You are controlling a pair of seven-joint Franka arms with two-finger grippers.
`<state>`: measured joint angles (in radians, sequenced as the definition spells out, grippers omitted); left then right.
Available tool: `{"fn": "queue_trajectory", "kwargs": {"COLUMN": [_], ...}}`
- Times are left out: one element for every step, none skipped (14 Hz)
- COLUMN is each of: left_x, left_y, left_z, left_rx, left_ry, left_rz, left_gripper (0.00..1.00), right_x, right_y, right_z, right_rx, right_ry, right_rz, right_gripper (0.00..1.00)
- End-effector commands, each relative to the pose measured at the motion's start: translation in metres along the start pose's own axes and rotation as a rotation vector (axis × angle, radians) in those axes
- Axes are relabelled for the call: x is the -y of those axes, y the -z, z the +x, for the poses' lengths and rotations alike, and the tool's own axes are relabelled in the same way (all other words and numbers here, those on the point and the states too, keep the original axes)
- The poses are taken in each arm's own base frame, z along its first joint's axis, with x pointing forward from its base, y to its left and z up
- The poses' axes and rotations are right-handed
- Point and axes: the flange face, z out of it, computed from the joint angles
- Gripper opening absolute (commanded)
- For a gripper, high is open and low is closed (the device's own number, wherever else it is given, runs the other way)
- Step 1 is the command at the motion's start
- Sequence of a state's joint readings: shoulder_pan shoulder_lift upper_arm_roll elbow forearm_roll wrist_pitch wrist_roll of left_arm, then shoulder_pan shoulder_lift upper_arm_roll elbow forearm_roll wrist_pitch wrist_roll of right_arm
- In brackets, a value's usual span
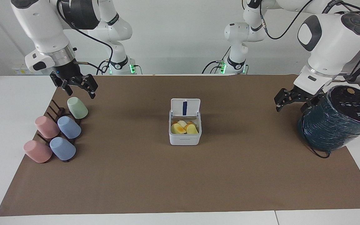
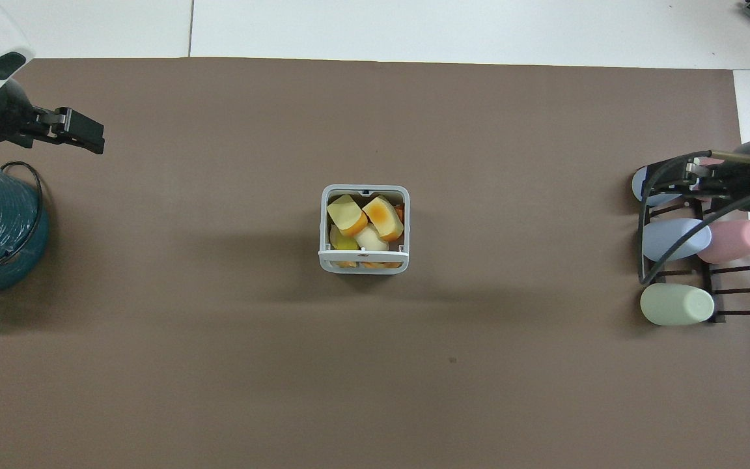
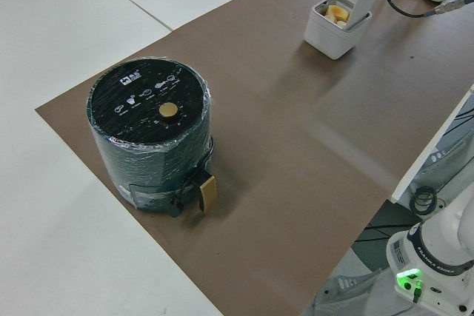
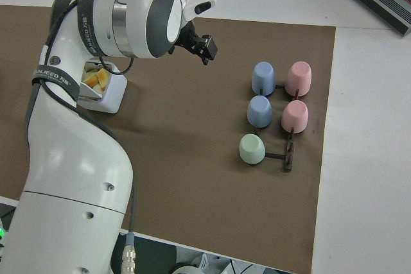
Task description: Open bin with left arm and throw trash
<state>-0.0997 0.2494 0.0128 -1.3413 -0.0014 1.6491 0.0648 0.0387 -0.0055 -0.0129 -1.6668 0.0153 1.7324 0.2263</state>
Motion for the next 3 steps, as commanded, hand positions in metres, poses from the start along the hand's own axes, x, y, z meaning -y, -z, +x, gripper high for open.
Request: {"fn": "queue_trajectory", "kwargs": {"left_x": [0.0016, 0.0008, 0.0008], "left_y": [0.0019, 0.0019, 0.0019], "left_z": [-0.0068, -0.0068, -0.0068], "left_rx": [-0.010, -0.010, -0.010], "left_ry": [-0.012, -0.013, -0.015], "left_rz": [0.011, 0.012, 0.012], "left_gripper": [1.00, 1.00, 1.00], "right_x": [0.0014, 0.0035, 0.0050], "right_y": [-0.0015, -0.0043, -0.0033], "right_z": [-0.0095, -0.0117, -0.0129], "right_rx": [0.013, 0.021, 0.019], "right_ry": [0.038, 0.045, 0.067], "right_rz": [0.007, 0.006, 0.006], "right_gripper": [1.00, 1.00, 1.00]}}
